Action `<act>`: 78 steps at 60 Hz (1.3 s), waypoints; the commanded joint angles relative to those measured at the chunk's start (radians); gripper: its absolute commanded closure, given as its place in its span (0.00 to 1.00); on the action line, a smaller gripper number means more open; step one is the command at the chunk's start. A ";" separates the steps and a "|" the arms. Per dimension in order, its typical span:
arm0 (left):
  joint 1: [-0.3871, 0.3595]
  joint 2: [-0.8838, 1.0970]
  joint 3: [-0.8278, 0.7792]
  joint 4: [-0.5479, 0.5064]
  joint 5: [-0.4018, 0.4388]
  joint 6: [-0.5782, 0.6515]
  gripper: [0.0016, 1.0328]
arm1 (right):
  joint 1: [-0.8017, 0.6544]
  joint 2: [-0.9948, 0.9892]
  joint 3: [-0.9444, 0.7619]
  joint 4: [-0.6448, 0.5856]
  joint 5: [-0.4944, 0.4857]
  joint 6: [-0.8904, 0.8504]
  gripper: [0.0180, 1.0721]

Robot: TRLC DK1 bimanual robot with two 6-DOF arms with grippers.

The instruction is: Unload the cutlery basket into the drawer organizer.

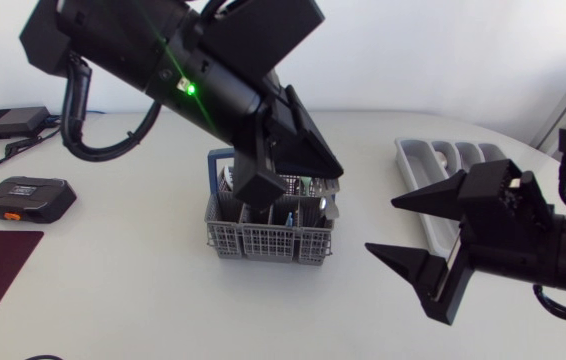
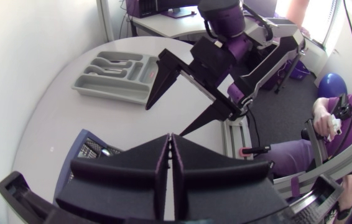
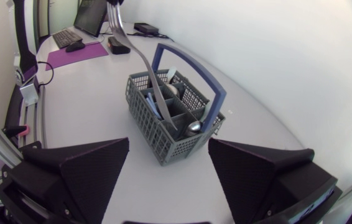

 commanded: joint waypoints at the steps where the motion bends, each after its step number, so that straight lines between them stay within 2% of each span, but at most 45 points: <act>1: -0.019 0.021 -0.019 -0.020 0.031 0.050 0.97 | 0.047 -0.005 -0.027 0.000 -0.008 -0.010 0.16; 6: -0.036 0.028 -0.019 -0.052 0.061 0.084 0.97 | 0.087 0.015 -0.027 0.014 -0.008 -0.018 0.20; 14: -0.048 0.037 -0.025 -0.066 0.080 0.098 0.97 | 0.130 0.024 -0.022 0.022 -0.010 -0.030 0.31; 28: -0.065 0.037 -0.039 -0.086 0.090 0.125 0.97 | 0.185 0.035 -0.016 0.039 -0.008 -0.032 0.58; 48: -0.077 0.040 -0.039 -0.111 0.113 0.142 0.97 | 0.222 0.065 -0.011 0.055 -0.010 -0.033 0.86; 71: -0.074 0.046 -0.040 -0.121 0.126 0.153 0.96 | 0.224 0.085 -0.021 0.046 -0.023 -0.032 0.93; 74: -0.070 0.048 -0.037 -0.120 0.126 0.151 0.90 | 0.224 0.085 -0.022 0.043 -0.023 -0.032 0.93; 78: -0.063 0.048 -0.031 -0.117 0.126 0.148 0.73 | 0.222 0.082 -0.024 0.037 -0.023 -0.032 0.94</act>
